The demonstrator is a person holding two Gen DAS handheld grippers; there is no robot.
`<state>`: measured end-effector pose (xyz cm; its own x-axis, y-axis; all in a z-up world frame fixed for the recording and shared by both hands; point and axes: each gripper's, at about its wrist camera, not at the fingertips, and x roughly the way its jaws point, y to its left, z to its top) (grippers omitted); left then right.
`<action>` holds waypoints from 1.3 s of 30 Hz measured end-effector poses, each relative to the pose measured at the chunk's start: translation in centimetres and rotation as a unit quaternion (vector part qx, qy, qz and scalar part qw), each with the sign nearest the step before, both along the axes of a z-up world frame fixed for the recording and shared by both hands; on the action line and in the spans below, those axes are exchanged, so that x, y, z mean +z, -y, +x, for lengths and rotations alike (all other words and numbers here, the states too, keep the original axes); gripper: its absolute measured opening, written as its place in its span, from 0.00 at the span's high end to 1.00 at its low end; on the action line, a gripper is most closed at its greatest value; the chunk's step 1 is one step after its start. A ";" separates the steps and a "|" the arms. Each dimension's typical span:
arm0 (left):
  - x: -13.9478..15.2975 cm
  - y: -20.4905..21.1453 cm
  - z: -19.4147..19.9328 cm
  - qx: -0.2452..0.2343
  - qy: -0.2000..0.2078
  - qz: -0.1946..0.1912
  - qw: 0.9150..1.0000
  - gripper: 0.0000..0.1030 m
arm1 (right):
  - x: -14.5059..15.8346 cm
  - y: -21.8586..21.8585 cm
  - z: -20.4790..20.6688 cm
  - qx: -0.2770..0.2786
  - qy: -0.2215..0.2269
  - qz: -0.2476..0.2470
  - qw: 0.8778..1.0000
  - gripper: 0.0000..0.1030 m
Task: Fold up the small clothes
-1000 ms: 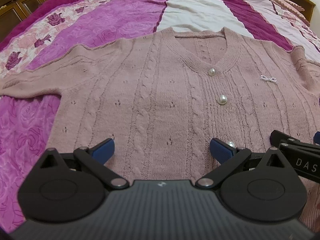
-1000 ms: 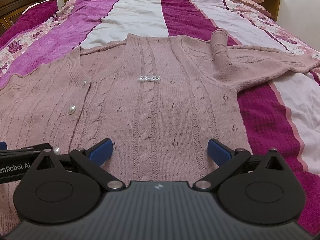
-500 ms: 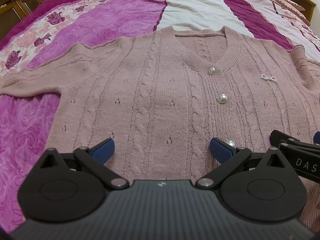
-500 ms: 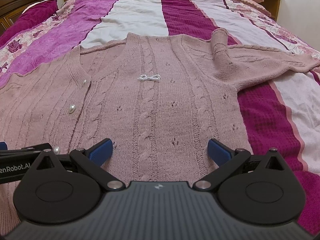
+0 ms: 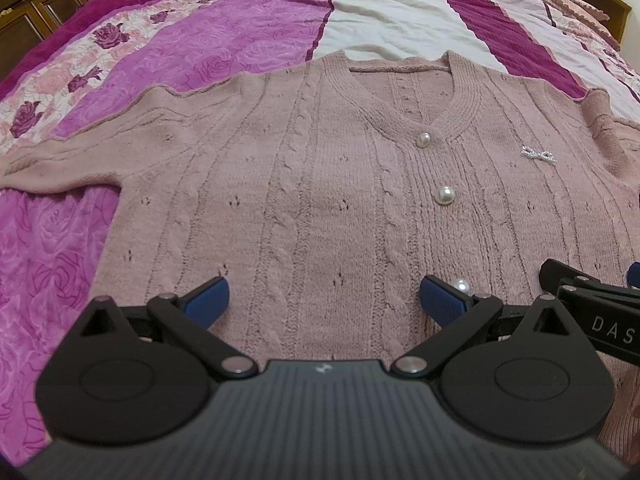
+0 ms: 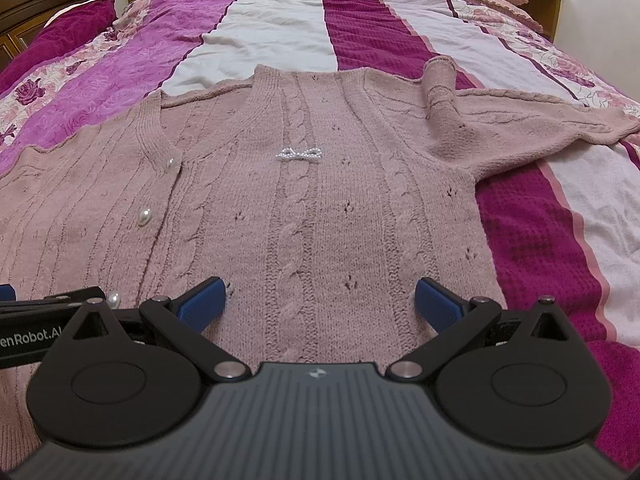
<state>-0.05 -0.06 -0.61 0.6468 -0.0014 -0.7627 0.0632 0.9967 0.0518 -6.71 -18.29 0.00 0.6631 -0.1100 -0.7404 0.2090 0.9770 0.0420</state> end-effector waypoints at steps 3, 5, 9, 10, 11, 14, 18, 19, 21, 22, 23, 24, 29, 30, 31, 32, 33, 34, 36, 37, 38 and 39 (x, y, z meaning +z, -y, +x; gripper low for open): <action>0.0 0.0 0.0 0.000 0.000 0.000 1.000 0.00 | 0.0 0.0 0.0 0.000 0.000 0.000 1.000 0.00; 0.1 0.0 0.0 0.000 0.000 0.000 1.000 0.00 | 0.0 0.0 0.0 0.000 0.000 0.000 1.000 0.00; 0.0 0.0 0.0 0.000 -0.001 0.000 1.000 0.00 | 0.1 0.0 0.0 0.000 0.000 0.000 1.000 0.00; 0.1 0.0 0.0 0.000 -0.001 0.000 1.000 0.00 | 0.2 0.0 0.0 0.000 0.000 0.000 1.000 0.00; 0.1 0.0 0.1 0.000 -0.001 0.000 1.000 0.00 | 0.2 0.0 0.0 0.000 0.000 0.000 1.000 0.00; 0.1 0.0 0.1 0.000 -0.001 0.000 1.000 0.00 | 0.2 0.1 0.0 0.001 0.000 -0.001 1.000 0.00; -0.2 0.1 0.0 -0.001 -0.002 0.000 1.000 0.00 | -0.3 -0.1 -0.2 0.002 0.000 -0.002 1.000 0.00; -0.2 0.1 -0.1 -0.001 -0.003 -0.001 1.000 0.00 | -0.3 -0.2 -0.3 0.003 0.000 -0.003 1.000 0.00; -0.1 0.0 -0.3 -0.002 -0.003 -0.002 1.000 0.00 | -0.3 -0.3 -0.3 0.005 0.001 -0.004 1.000 0.00; -0.3 0.1 -0.2 -0.002 -0.005 -0.002 1.000 0.00 | -0.2 -0.2 -0.4 0.006 0.002 -0.004 1.000 0.00; -0.3 0.0 -0.2 -0.003 -0.006 -0.003 1.000 0.00 | -0.1 -0.3 -0.4 0.007 0.002 -0.004 1.000 0.00; -0.2 0.0 -0.2 -0.002 -0.006 -0.004 1.000 0.00 | 0.0 -0.3 -0.4 0.008 0.003 -0.002 1.000 0.00; 0.5 -0.1 -0.3 -0.002 -0.006 -0.009 1.000 0.00 | 0.9 -0.1 -1.0 0.012 0.013 0.008 1.000 0.00; 0.7 -0.2 -0.4 -0.002 -0.005 -0.010 1.000 0.00 | 1.2 -0.1 -1.1 0.014 0.015 0.008 1.000 0.00; 0.9 -0.2 -0.6 -0.002 -0.003 -0.010 1.000 0.00 | 1.4 -0.2 -1.2 0.016 0.016 0.008 1.000 0.00; 1.1 -0.2 -0.7 -0.003 -0.002 -0.011 1.000 0.00 | 1.6 -0.2 -1.4 0.019 0.018 0.007 1.000 0.00; 1.3 -0.3 -0.8 -0.003 0.000 -0.012 1.000 0.00 | 1.8 -0.2 -1.6 0.021 0.018 0.006 1.000 0.00; 1.5 -0.3 -0.9 -0.004 0.001 -0.014 1.000 0.00 | 2.1 -0.2 -1.8 0.023 0.020 0.005 1.000 0.00; 2.0 -0.5 -1.2 -0.005 0.003 -0.019 1.000 0.00 | 2.7 -0.2 -2.0 0.028 0.023 0.005 0.999 0.00; 2.3 -0.5 -1.4 -0.006 0.004 -0.023 1.000 0.00 | 3.0 -0.1 -2.1 0.029 0.024 0.005 0.999 0.00; 2.6 -0.6 -1.4 -0.007 0.005 -0.026 1.000 0.00 | 3.5 0.0 -2.2 0.029 0.025 0.007 0.999 0.00; 2.9 -0.7 -1.6 -0.008 0.006 -0.028 1.000 0.00 | 3.8 0.2 -2.1 0.028 0.026 0.011 0.999 0.00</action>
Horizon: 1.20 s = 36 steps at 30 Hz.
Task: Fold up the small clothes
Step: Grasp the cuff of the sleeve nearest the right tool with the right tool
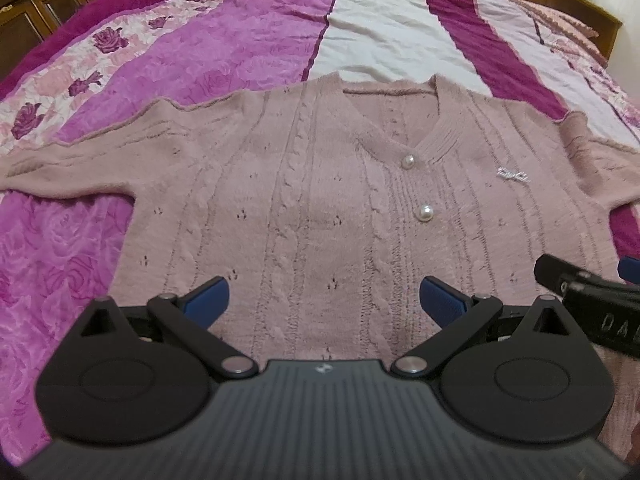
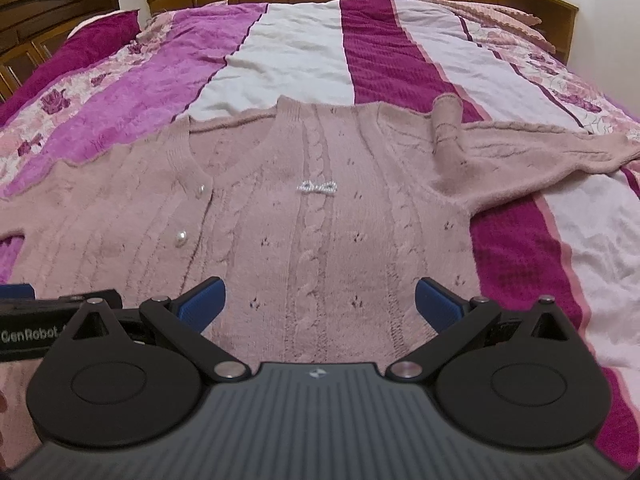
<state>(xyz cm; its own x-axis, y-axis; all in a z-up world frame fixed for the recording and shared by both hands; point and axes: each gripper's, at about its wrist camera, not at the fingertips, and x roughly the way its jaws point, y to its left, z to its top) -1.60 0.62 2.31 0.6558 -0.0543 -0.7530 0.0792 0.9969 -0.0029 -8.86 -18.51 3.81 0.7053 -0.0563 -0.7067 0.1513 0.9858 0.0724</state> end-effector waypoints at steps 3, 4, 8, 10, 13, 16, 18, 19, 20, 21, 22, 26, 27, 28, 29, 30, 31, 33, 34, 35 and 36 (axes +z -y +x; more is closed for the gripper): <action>0.7 -0.1 0.0 -0.002 0.004 -0.001 1.000 0.00 | 1.1 1.3 0.2 -0.002 0.000 0.023 1.000 0.00; 0.8 -0.1 0.1 -0.001 0.004 -0.001 1.000 0.00 | 1.3 2.0 0.4 -0.003 0.000 0.032 0.999 0.00; 0.9 -0.1 0.8 0.001 0.002 0.003 1.000 0.00 | 1.8 4.9 1.5 -0.010 -0.002 0.050 0.999 0.00; 0.8 0.1 1.2 0.003 -0.002 0.006 1.000 0.00 | 2.0 6.9 2.2 -0.008 0.003 0.055 0.998 0.00; 0.2 0.5 2.2 0.004 -0.016 0.009 1.000 0.00 | 2.3 10.5 3.1 -0.023 0.007 0.081 0.996 0.00; -0.3 1.0 2.9 0.005 -0.025 0.011 1.000 0.00 | 2.1 14.4 4.0 -0.046 0.011 0.114 0.992 0.00; -0.5 1.3 3.3 0.004 -0.026 0.016 1.000 0.00 | 1.7 17.1 4.7 -0.068 0.010 0.132 0.989 0.00; -0.7 1.5 3.5 0.005 -0.027 0.021 0.999 0.00 | 1.5 18.1 5.0 -0.076 0.012 0.135 0.988 0.00; -0.8 1.6 3.7 0.005 -0.027 0.024 0.999 0.00 | 1.2 19.3 5.3 -0.086 0.014 0.136 0.987 0.00; -0.9 1.7 3.9 0.007 -0.028 0.027 0.999 0.00 | 1.0 20.5 5.5 -0.096 0.016 0.133 0.986 0.00; -1.1 1.9 4.1 0.008 -0.031 0.029 0.999 0.00 | 0.8 21.7 5.8 -0.107 0.019 0.130 0.986 0.00; -2.1 2.5 4.9 0.003 -0.042 0.031 0.999 0.00 | -0.7 26.6 6.1 -0.150 0.031 0.160 0.975 0.00; -2.3 2.7 5.0 0.001 -0.044 0.031 0.999 0.00 | -1.1 27.6 6.2 -0.161 0.031 0.174 0.971 0.00; -2.5 2.9 5.2 0.002 -0.045 0.030 0.999 0.00 | -1.6 28.8 6.2 -0.173 0.032 0.187 0.966 0.00; -2.7 3.0 5.3 0.003 -0.045 0.029 0.999 0.00 | -2.0 29.5 6.2 -0.182 0.031 0.191 0.964 0.00; -2.8 3.2 5.4 0.003 -0.044 0.028 0.999 0.00 | -2.3 30.3 6.4 -0.190 0.030 0.190 0.963 0.00; -3.0 3.3 5.5 0.003 -0.044 0.027 0.999 0.00 | -2.6 30.8 6.5 -0.194 0.030 0.185 0.963 0.00; -3.1 3.5 5.7 0.003 -0.043 0.026 0.999 0.00 | -3.2 31.7 6.7 -0.197 0.032 0.175 0.964 0.00; -3.2 3.6 5.7 0.003 -0.043 0.025 0.999 0.00 | -3.4 32.1 7.0 -0.197 0.033 0.175 0.964 0.00; -3.4 3.6 5.8 0.004 -0.043 0.025 0.999 0.00 | -3.8 32.5 7.3 -0.197 0.034 0.178 0.964 0.00; -3.5 3.6 5.9 0.005 -0.045 0.024 0.999 0.00 | -4.1 32.7 7.6 -0.199 0.032 0.180 0.963 0.00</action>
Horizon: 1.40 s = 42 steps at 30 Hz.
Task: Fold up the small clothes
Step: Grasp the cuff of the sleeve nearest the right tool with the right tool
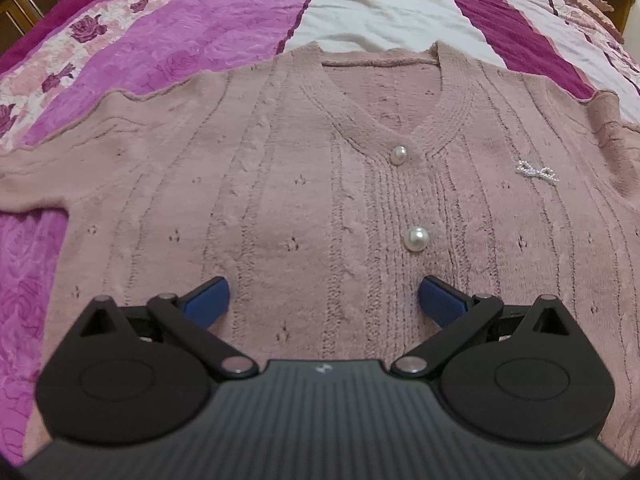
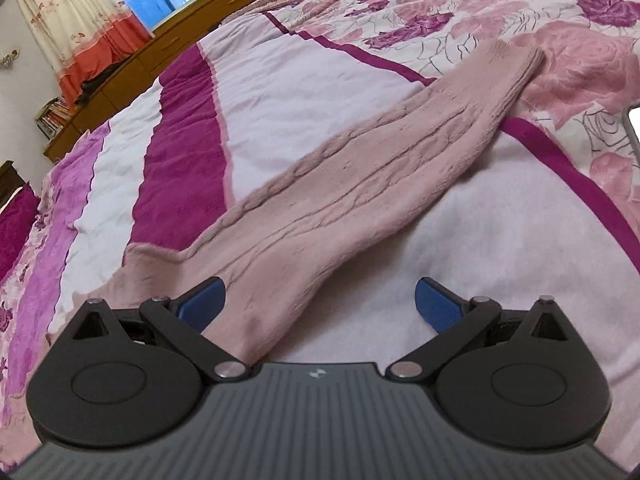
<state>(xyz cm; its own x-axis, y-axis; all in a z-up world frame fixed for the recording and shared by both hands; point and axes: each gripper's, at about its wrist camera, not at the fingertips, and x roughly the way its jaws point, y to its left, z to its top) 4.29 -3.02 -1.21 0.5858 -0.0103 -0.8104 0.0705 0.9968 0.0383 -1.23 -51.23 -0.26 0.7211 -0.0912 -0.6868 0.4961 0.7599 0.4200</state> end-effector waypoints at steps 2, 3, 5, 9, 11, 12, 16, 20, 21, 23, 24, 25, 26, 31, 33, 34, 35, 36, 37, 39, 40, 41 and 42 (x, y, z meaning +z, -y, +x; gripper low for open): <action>-0.4 -0.1 0.0 0.002 -0.001 -0.001 1.000 0.00 | -0.7 0.7 0.6 -0.007 0.001 0.009 1.000 0.00; -0.7 0.0 0.0 0.001 0.000 0.000 1.000 0.00 | -1.1 1.0 0.9 -0.013 0.004 0.018 1.000 0.00; -1.0 0.2 -0.2 -0.006 0.007 0.008 1.000 0.00 | -1.6 1.6 1.1 -0.036 0.020 0.045 0.998 0.00; -1.2 0.5 -0.3 -0.001 0.012 0.012 1.000 0.00 | -1.7 2.8 1.5 -0.044 0.032 0.083 0.995 0.00; -1.3 0.4 -0.3 -0.002 0.014 0.011 1.000 0.00 | -1.6 3.6 1.6 -0.050 0.045 0.106 0.992 0.00; -1.3 0.4 -0.4 -0.002 0.015 0.010 1.000 0.00 | -1.7 4.1 1.6 -0.056 0.056 0.119 0.990 0.00; -1.3 0.4 -0.4 -0.003 0.017 0.010 1.000 0.00 | -2.0 5.9 2.0 -0.092 0.100 0.165 0.977 0.00; -1.3 0.4 -0.5 -0.002 0.017 0.011 1.000 0.00 | -1.9 6.6 3.4 -0.099 0.107 0.154 0.977 0.00; -1.3 0.4 -0.6 0.000 0.020 0.012 1.000 0.00 | -1.8 6.6 3.9 -0.101 0.104 0.149 0.978 0.00; -1.4 0.5 -0.8 0.001 0.028 0.014 1.000 0.00 | -1.9 6.7 4.7 -0.108 0.099 0.141 0.979 0.00; -1.5 0.5 -0.8 0.001 0.029 0.014 0.999 0.00 | -1.9 6.8 5.1 -0.112 0.098 0.136 0.979 0.00; -1.5 0.5 -0.8 0.000 0.030 0.013 0.999 0.00 | -1.9 6.8 5.4 -0.116 0.099 0.132 0.979 0.00; -1.5 0.5 -0.8 0.000 0.029 0.012 0.999 0.00 | -1.9 6.9 5.7 -0.121 0.101 0.128 0.979 0.00; -1.6 0.5 -0.9 0.000 0.030 0.011 0.999 0.00 | -1.7 7.3 6.0 -0.158 0.121 0.127 0.972 0.03; -1.6 0.5 -0.9 0.000 0.030 0.010 0.999 0.00 | -1.5 7.2 5.8 -0.161 0.112 0.105 0.975 0.24; -1.6 0.4 -0.9 -0.001 0.030 0.009 1.000 0.00 | -1.4 7.0 5.5 -0.163 0.103 0.097 0.976 0.32; -1.7 0.4 -0.9 -0.002 0.030 0.008 1.000 0.00 | -1.3 6.8 5.3 -0.164 0.095 0.088 0.978 0.50; -1.7 0.3 -1.0 -0.002 0.030 0.007 1.000 0.00 | -1.3 6.7 5.2 -0.164 0.088 0.081 0.979 0.65; -1.7 0.3 -1.0 -0.002 0.031 0.006 0.999 0.00 | -1.2 6.6 5.0 -0.163 0.086 0.078 0.980 0.69; -1.7 0.3 -1.1 -0.001 0.035 0.006 0.999 0.00 | -1.2 6.5 4.3 -0.157 0.100 0.080 0.979 0.85; -1.7 0.3 -1.2 -0.001 0.037 0.005 0.999 0.00 | -1.0 6.4 3.9 -0.155 0.108 0.080 0.979 0.87; -1.8 0.3 -1.3 -0.002 0.040 0.005 0.999 0.00 | -0.7 6.2 3.4 -0.154 0.116 0.076 0.978 0.89; -1.8 0.3 -1.4 -0.002 0.042 0.005 0.999 0.00 | -0.2 6.0 2.8 -0.149 0.127 0.069 0.978 0.91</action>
<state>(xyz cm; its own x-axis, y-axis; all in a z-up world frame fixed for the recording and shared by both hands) 2.93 -3.32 -3.00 0.6516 -0.0058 -0.7585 0.0715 0.9960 0.0537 1.61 -57.22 -0.51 0.8258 -0.2423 -0.5092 0.5530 0.5248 0.6471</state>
